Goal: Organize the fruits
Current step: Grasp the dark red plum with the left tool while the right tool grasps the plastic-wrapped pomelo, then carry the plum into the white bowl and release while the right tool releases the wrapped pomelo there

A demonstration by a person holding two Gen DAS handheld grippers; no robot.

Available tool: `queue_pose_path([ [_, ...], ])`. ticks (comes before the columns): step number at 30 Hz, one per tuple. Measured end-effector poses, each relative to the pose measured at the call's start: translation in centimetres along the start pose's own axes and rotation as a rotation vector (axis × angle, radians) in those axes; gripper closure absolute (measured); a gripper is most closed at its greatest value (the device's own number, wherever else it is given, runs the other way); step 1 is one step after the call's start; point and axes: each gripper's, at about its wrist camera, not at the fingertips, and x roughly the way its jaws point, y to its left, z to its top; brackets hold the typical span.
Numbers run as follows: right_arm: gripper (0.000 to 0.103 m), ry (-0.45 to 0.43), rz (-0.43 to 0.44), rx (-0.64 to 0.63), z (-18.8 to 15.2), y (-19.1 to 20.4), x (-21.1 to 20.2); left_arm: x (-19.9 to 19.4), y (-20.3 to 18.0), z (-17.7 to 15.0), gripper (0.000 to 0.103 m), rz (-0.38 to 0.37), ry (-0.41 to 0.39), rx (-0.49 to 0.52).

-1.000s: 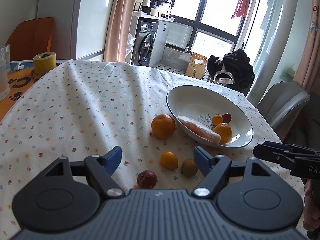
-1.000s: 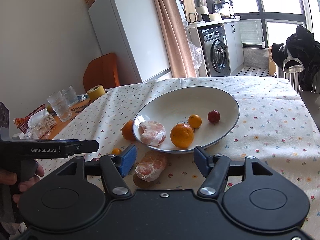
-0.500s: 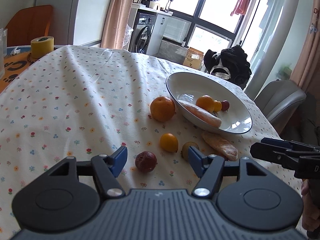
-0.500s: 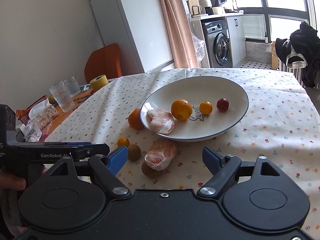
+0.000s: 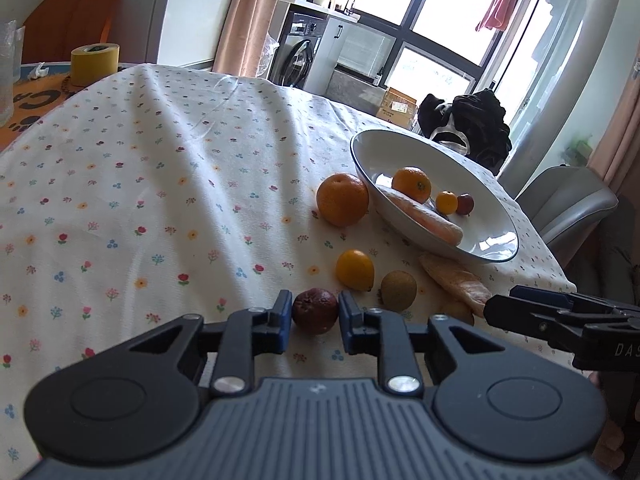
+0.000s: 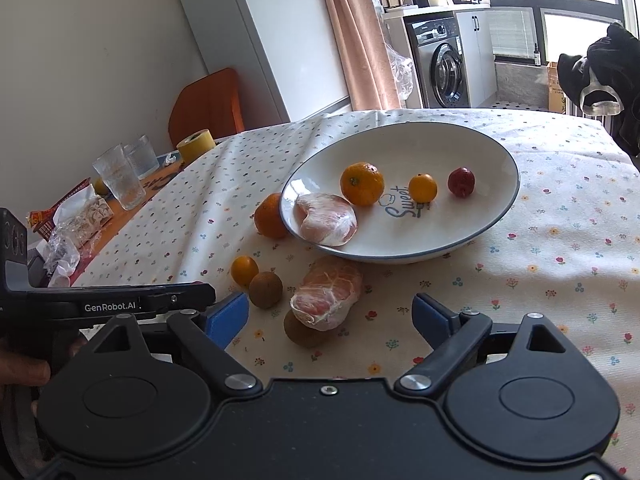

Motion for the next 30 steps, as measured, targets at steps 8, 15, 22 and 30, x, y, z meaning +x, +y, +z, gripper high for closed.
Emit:
queue_pose_path([
  [8,0.015,0.028,0.005,0.004,0.4,0.0,1.9,-0.9,0.0,0.0,0.08,0.008,-0.022,-0.004],
  [15,0.015,0.048,-0.036,-0.006,0.6,0.6,3.3,-1.3,0.6,0.0,0.08,0.014,-0.034,-0.013],
  [22,0.039,0.054,-0.088,-0.062,0.6,1.6,3.8,-1.7,1.2,0.0,0.08,0.019,-0.042,-0.026],
  [30,0.067,0.059,-0.069,-0.075,0.6,1.5,2.6,-2.0,0.9,0.0,0.08,0.011,-0.051,-0.023],
])
